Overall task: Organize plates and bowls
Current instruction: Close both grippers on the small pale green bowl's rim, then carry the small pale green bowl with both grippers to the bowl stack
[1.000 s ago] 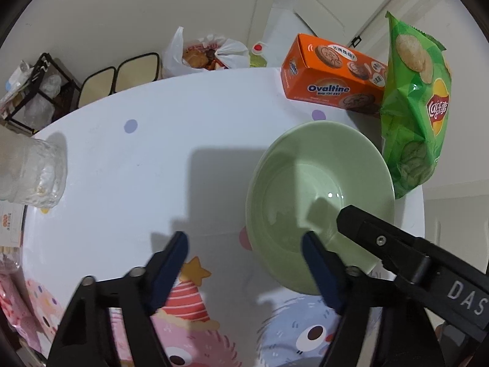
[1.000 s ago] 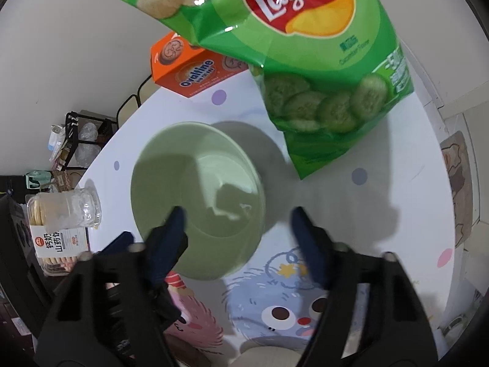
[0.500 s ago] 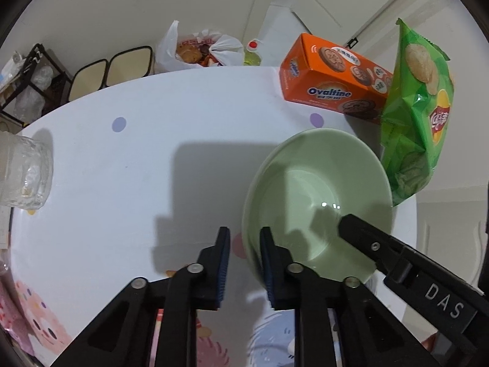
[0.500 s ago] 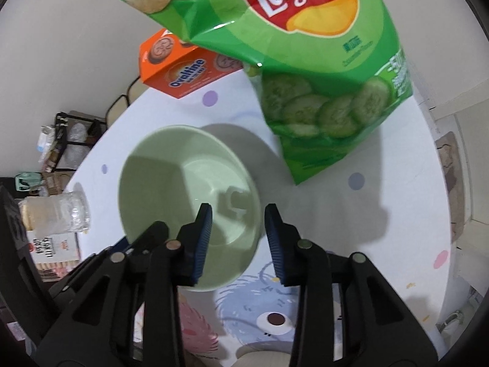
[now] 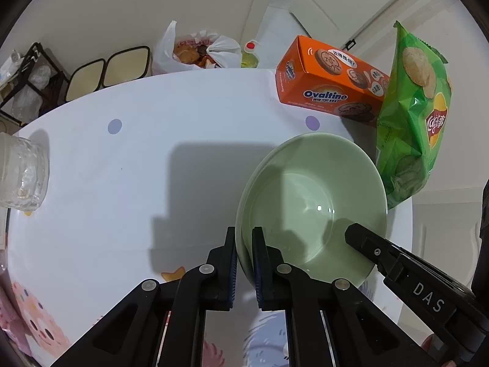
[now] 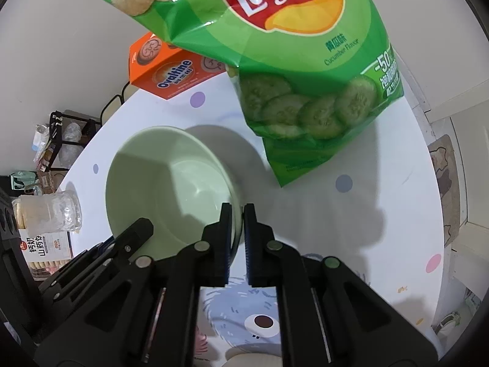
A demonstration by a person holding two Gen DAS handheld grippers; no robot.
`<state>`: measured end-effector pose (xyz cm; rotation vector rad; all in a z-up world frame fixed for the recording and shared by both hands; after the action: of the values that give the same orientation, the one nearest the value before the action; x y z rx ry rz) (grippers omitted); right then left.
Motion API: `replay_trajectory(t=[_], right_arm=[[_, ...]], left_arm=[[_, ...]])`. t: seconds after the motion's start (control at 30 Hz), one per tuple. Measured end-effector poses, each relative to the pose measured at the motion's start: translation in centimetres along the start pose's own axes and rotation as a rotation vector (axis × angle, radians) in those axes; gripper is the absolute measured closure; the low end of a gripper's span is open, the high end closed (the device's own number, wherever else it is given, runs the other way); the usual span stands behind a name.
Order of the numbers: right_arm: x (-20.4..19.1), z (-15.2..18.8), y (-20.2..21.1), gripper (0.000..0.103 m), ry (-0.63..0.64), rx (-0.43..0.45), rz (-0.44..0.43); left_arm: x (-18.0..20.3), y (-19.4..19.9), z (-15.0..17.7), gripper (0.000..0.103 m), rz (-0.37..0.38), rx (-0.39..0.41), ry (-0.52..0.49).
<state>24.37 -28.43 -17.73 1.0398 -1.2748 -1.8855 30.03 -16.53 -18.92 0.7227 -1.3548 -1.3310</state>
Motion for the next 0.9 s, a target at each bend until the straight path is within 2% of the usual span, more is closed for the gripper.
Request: replay_trajectory(t=[0.13,0.43,0.9], right_arm=[[0.5,0.1,0.3,0.093,-0.003,-0.009,-0.027],[0.4,1.0,0.8,0.093,0.033,-0.002,-0.022],[-0.8,5.0,3.3,0.093,0.127,0.021,-0.014]], left_arm=[[-0.1,0.2,0.2,0.095,-0.004,0.010,0.014],[-0.1,1.0,1.4,0.095,-0.014,0.024,0.022],[0.0,4.3,6.7,0.095,-0.059,0.084,0.059]])
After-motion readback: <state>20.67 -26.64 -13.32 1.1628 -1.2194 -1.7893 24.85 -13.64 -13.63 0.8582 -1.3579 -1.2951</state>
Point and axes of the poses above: each gripper's, at about its wrist camera, not at the fingertips, and y roughly against the way its jaws point, x to its right, z to its underside, the point moved 4 cm from there along -y, roughly the way its jaws point, and after that the axes turned 15 degrees about -x, right-handed, at the moved point
